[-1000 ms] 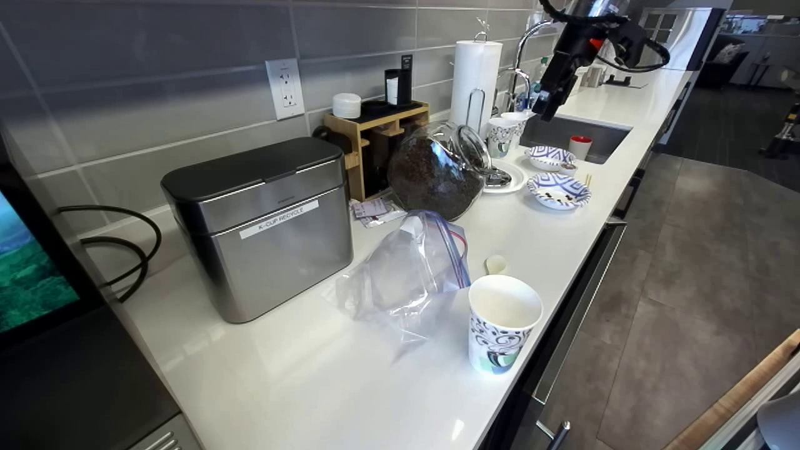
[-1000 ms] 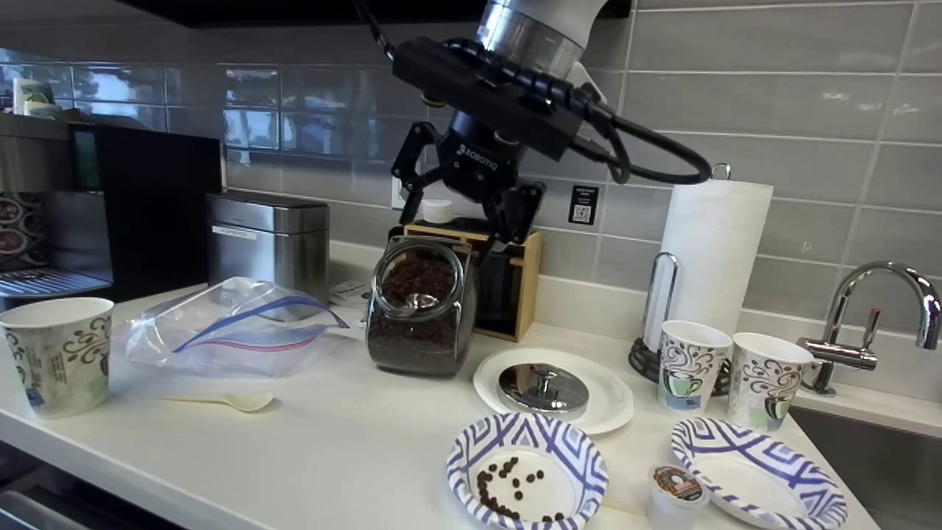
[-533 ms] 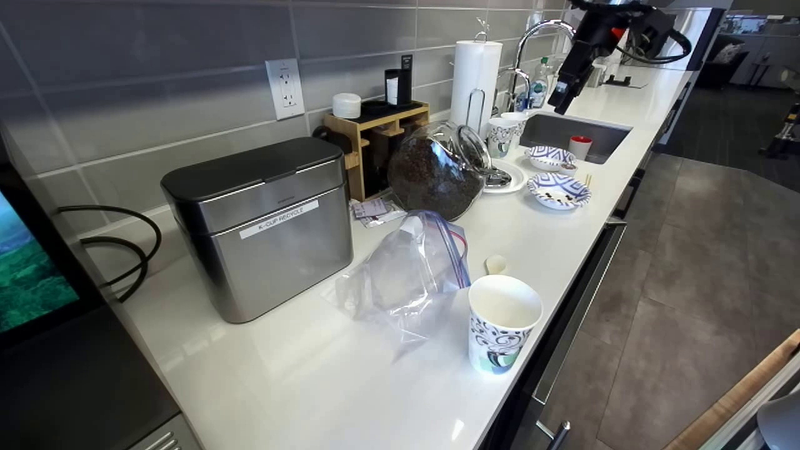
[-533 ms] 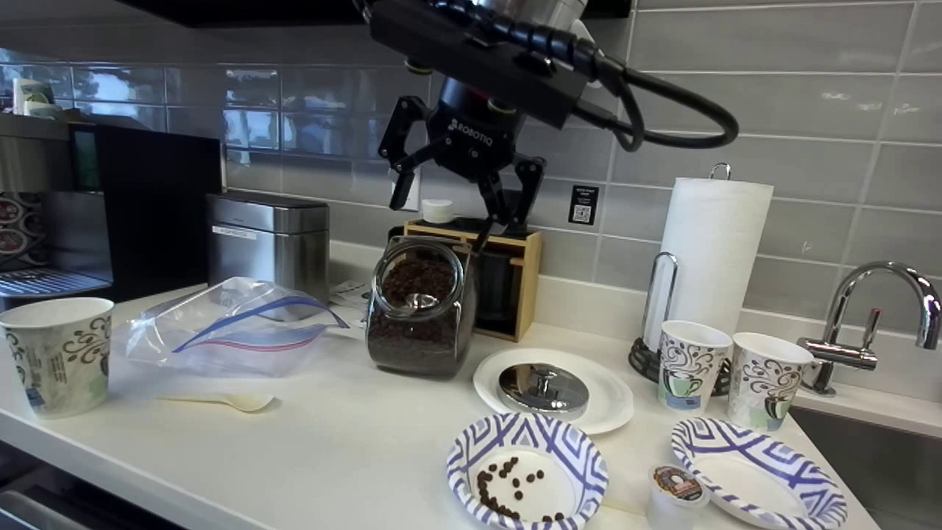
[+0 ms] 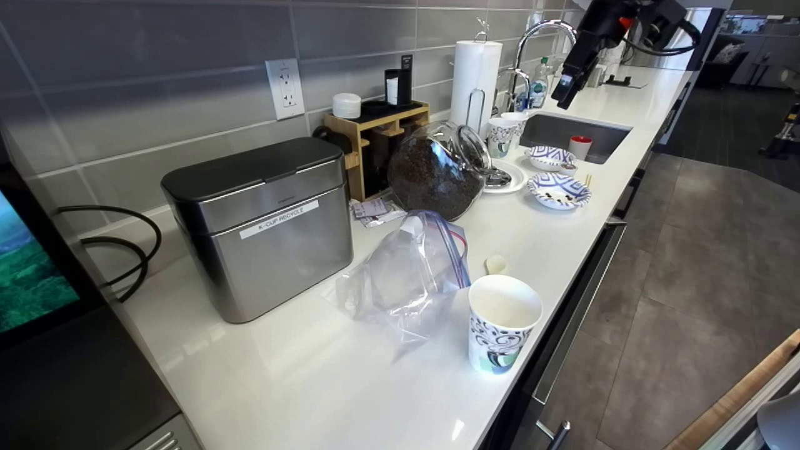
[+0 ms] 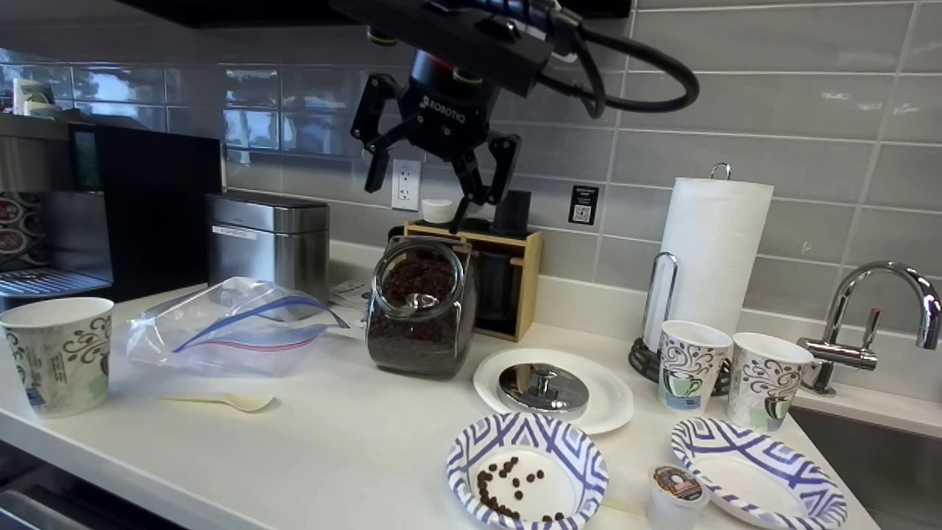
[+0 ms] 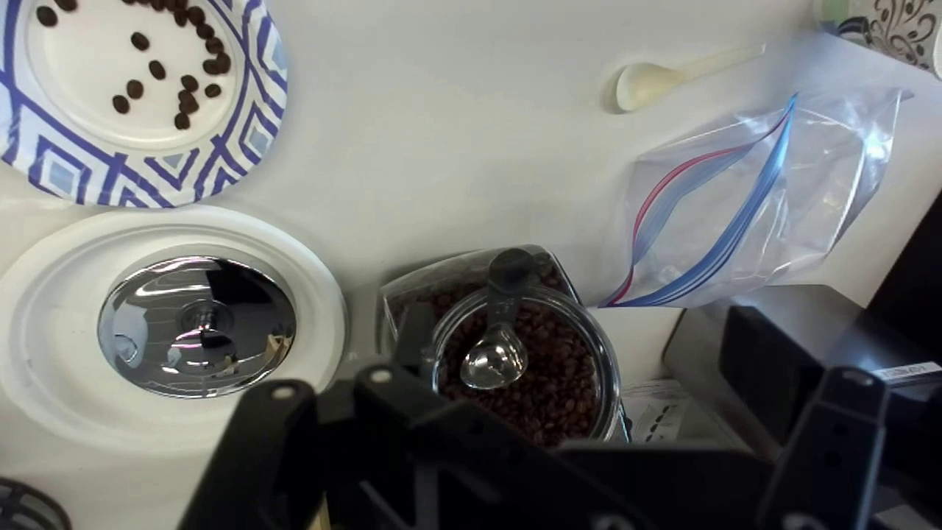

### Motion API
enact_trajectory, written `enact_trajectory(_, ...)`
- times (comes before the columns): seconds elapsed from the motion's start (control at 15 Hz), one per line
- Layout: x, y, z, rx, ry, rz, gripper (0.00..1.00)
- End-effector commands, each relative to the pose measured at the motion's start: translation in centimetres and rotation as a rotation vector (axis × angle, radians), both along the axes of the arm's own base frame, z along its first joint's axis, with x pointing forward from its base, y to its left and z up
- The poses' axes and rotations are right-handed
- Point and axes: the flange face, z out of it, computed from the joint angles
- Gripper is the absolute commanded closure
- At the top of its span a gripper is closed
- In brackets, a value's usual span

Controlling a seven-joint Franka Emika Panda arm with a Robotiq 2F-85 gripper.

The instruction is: Scoop up the contents in the jug and put them in the bowl

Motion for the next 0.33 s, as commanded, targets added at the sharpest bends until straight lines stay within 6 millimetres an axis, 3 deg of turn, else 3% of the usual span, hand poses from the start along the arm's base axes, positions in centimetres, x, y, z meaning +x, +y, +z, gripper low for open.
enact_trajectory(0.0, -0.19, 0.09, 0.13, -0.004, 0.005, -0.010, 0.00)
enact_trajectory(0.27, -0.52, 0.32, 0.43, -0.009, 0.008, -0.024, 0.00)
